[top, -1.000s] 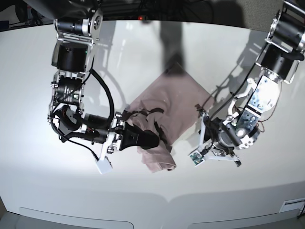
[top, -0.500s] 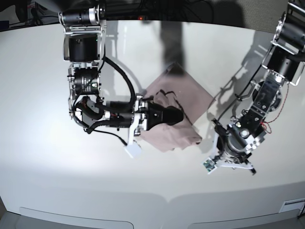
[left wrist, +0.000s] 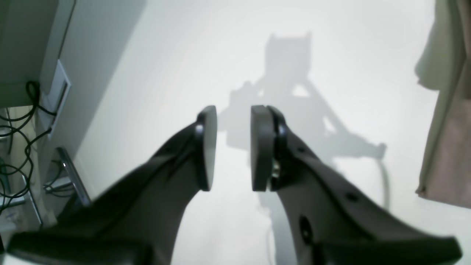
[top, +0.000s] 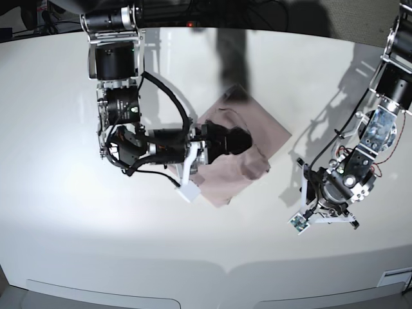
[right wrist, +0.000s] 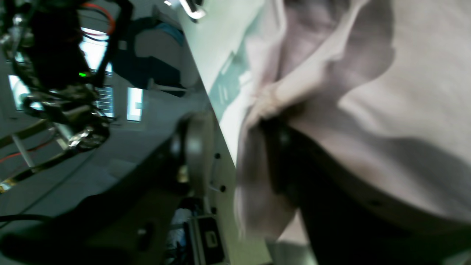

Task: Fold the T-shirt properly
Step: 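Release the left gripper and move it to the bundle's edge, then grasp the bundle edges with both grippers and lift them together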

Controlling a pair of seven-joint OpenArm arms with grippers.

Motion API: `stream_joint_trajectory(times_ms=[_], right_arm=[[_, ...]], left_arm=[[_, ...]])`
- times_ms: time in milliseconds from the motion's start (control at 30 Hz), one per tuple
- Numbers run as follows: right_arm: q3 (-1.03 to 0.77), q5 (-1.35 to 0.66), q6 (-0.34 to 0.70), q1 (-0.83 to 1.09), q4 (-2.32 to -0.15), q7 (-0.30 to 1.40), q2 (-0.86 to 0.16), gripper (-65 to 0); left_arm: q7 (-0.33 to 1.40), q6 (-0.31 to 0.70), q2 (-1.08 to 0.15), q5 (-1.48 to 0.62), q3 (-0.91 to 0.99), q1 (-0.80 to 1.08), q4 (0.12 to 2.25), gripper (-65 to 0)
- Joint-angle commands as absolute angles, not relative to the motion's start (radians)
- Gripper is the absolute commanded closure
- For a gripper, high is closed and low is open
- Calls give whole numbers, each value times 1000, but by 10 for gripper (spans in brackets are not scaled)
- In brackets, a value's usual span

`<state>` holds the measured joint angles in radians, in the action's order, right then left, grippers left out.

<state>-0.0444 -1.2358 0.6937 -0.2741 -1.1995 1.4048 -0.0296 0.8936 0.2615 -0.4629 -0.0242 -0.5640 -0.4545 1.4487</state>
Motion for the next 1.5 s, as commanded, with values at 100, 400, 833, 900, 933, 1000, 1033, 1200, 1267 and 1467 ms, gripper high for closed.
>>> stream_joint_trajectory(times_ms=[100,400,833,900,933,1000,1033,1200,1267,1467], right_arm=[[-10,-1275,698,-298,-1217,1396,-25,-270],[25,-1407,698,-340,-1217,1396,-26,-270],[-183,-828,698,-493,-1217,1182,-28,-270],[-182,-790,698,-493,-1217,1167,-31,-270],[-182,-775,698,-493,-1217,1161,-31,-270],[-182,-750,698,-493,-1217,1142,-31,-270],[-182,-735,698,-493,-1217,1128,-30,-270],[-177,-660,698,-493,-1217,1092,-31,-270],[-162,-657,698,-484,-1217,1100,-31,-270],[-75,-628,698,-440,-1217,1091,-30,-270]], left_arm=[[873,250,-471,-20,-557,-485,1467,-150],[937,162,-471,-133,-557,-488,1470,-150],[1007,43,-426,-208,-404,-492,1618,-149],[1006,45,-397,-249,-360,-445,1670,-149],[1006,46,-380,-258,-344,-414,1699,-149],[1006,48,-345,-263,-330,-347,1761,-149],[1006,51,-328,-263,-329,-311,1794,-150],[997,56,-267,-251,-329,-148,1938,-149],[994,56,-241,-238,-329,-93,1962,-150],[859,57,-165,-236,-329,97,1929,-150]])
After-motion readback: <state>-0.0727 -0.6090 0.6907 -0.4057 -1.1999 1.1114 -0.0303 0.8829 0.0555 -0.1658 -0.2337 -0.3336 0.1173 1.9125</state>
